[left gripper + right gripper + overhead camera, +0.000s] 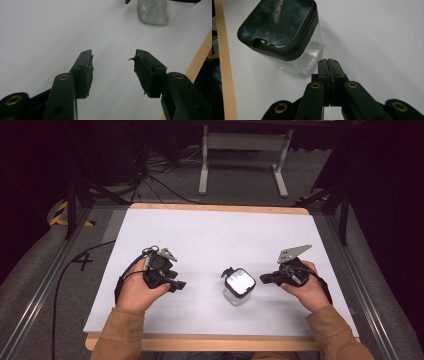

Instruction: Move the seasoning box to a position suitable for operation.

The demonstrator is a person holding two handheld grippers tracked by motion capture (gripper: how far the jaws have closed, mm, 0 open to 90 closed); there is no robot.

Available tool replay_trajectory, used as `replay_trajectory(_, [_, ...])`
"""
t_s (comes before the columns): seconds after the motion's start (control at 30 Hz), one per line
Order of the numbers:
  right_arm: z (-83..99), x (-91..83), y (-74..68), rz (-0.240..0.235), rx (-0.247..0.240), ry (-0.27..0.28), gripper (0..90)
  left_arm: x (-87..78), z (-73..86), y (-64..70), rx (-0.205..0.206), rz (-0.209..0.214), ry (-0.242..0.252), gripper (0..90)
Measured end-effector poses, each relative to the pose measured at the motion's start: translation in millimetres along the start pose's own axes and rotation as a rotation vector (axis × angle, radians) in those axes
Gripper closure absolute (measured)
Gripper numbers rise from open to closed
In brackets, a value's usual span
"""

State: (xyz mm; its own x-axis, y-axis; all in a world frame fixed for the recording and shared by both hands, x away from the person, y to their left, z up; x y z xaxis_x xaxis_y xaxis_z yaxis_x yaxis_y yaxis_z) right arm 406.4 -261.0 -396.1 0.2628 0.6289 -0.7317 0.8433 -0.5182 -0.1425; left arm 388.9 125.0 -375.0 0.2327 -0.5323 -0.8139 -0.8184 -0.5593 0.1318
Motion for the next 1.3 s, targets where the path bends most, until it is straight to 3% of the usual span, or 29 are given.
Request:
replay_trajectory(0.7, [-3.0,24.7,-6.2,-0.059,-0.022,-0.038,89.7,-1.7,0.7,8.1,0.013,0.009,-0.012,47.3])
replay_trajectory(1.03, [-0.7,30.0,-7.7,-0.057,-0.011,-0.077,89.8,-0.7,0.3,8.9,0.011,0.01,-0.021,47.0])
replay_trajectory(1.3, [2.4,39.6,-16.9,-0.09,-0.027,-0.131,89.8,0.9,-2.7,8.6,0.02,0.013,-0.017,46.8])
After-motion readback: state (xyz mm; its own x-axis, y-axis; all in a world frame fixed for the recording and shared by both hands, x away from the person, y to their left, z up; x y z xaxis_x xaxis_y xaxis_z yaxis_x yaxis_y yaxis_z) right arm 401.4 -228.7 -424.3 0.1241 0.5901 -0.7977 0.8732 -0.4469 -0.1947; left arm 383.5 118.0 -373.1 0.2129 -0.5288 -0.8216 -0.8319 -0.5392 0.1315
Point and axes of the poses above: each handheld gripper's, and its own axes: x roughly forward along the jaws, z roughly out of its underside, y roughly to its right, the point moved 2 cm from there along x, roughly forward along the jaws, and after that the axes turned 3 degrees about x, right-handed, at the moved point
